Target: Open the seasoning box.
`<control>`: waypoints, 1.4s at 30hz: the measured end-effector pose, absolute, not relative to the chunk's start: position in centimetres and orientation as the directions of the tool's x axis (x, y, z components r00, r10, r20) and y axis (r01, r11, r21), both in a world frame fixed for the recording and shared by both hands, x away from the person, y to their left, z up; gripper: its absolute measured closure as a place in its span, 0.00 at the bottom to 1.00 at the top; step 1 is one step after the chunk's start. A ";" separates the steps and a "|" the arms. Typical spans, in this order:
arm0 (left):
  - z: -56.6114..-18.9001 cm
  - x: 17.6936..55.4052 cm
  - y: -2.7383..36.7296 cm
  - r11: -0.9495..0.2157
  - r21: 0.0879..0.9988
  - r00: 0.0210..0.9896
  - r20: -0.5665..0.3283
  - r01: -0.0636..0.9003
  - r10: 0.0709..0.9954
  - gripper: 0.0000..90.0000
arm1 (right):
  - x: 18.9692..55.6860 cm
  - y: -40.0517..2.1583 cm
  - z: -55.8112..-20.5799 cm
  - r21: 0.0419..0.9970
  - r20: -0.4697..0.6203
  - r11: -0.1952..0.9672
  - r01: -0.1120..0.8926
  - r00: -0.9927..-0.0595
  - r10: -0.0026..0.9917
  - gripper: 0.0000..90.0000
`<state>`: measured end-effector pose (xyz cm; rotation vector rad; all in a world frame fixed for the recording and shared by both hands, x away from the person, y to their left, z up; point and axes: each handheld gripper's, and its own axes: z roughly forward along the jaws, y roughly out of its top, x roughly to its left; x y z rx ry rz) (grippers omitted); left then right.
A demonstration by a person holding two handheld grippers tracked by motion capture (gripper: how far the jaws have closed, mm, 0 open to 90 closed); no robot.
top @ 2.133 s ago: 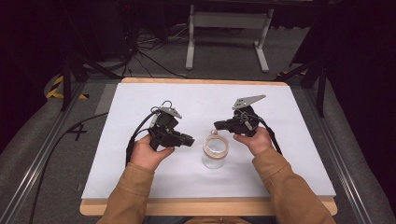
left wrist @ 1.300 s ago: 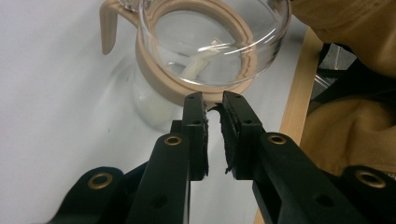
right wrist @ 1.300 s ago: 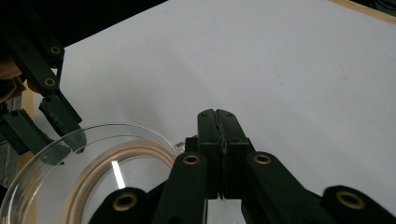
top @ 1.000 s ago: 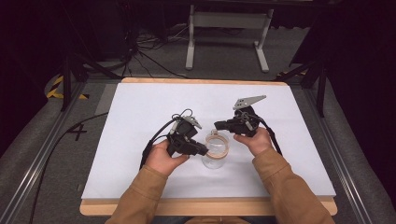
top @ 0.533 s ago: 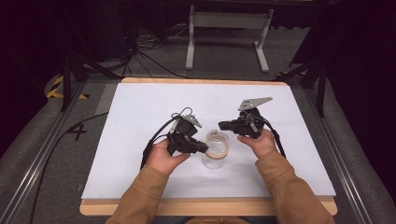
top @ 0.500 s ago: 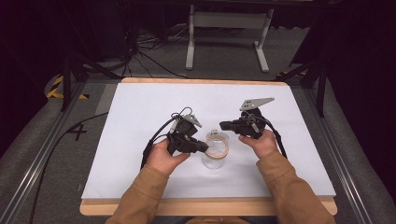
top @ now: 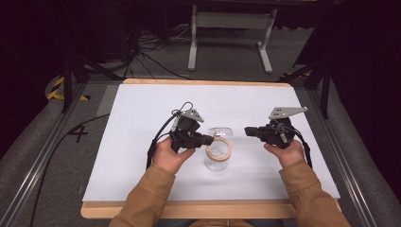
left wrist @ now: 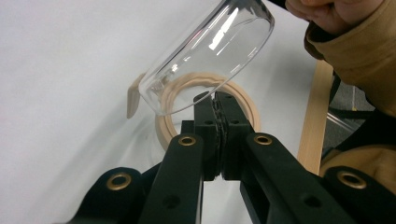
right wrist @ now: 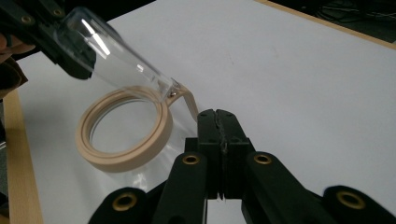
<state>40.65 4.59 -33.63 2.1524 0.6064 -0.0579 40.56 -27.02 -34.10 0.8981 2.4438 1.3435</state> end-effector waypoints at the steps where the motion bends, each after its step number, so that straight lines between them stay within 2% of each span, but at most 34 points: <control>1: -33.6 40.7 4.6 -0.493 0.752 0.880 -0.245 0.438 0.408 0.98 | 40.3 -27.4 -34.2 0.818 0.099 0.400 0.414 -0.786 0.610 0.99; 18: -33.7 42.8 5.0 -0.389 0.790 0.838 -0.268 0.474 0.476 0.96 | 39.1 -28.9 -35.9 0.787 0.104 0.409 0.461 -0.753 0.650 0.99; 29: -33.2 42.4 5.3 -0.386 0.801 0.848 -0.263 0.458 0.461 0.94 | 38.9 -29.1 -36.0 0.787 0.102 0.407 0.463 -0.749 0.655 0.99; 38: -31.5 40.3 7.0 -0.449 0.800 0.868 -0.170 0.398 0.466 0.88 | 39.1 -28.6 -34.8 0.801 0.086 0.419 0.426 -0.777 0.624 0.99; 42: -31.1 39.6 8.6 -0.461 0.791 0.859 -0.154 0.403 0.488 0.85 | 39.4 -28.9 -34.0 0.808 0.084 0.421 0.412 -0.788 0.610 0.98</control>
